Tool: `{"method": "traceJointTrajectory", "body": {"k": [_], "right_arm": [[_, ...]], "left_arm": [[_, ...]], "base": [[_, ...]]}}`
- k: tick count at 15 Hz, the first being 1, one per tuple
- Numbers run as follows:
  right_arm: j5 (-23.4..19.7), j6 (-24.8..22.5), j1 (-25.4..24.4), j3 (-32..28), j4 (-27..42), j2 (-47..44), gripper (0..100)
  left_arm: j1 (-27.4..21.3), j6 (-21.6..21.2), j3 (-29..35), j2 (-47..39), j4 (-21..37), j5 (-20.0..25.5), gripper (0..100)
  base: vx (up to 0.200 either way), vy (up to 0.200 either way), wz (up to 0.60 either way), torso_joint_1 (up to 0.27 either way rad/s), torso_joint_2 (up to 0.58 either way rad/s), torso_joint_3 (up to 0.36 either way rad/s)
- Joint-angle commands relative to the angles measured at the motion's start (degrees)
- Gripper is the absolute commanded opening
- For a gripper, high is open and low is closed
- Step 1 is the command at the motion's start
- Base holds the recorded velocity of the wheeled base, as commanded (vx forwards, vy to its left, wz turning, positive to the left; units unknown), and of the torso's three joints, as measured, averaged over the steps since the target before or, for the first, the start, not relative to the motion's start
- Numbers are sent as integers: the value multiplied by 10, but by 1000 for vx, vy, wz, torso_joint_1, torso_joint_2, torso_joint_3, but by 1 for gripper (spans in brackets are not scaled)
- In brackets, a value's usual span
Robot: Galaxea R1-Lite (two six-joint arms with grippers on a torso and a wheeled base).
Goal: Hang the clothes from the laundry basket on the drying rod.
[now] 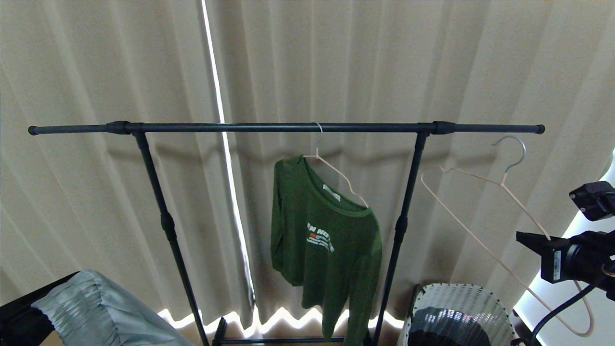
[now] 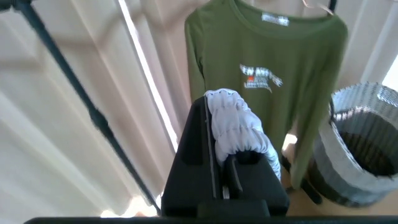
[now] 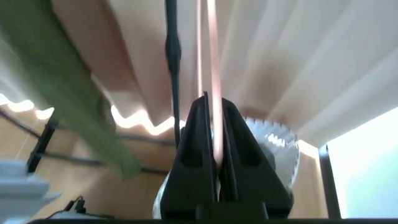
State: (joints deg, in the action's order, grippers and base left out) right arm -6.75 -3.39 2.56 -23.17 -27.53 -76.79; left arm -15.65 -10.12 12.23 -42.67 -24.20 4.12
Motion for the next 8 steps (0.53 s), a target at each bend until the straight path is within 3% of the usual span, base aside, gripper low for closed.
{"method": "traceJointTrajectory", "body": {"k": [1, 6, 8], "right_arm": [[0, 0, 1, 16, 0, 23, 0], [-1, 2, 1, 43, -6, 27, 0], [-2, 2, -1, 45, -8, 28, 0]], "left_arm": [[0, 0, 0, 1, 0, 0, 0], [1, -1, -4, 6, 0, 0, 0], [1, -1, -5, 12, 0, 0, 0]], "base": [[-200, 0, 0, -2, 2, 2], [-200, 0, 0, -1, 4, 0], [0, 0, 0, 0, 0, 0]]}}
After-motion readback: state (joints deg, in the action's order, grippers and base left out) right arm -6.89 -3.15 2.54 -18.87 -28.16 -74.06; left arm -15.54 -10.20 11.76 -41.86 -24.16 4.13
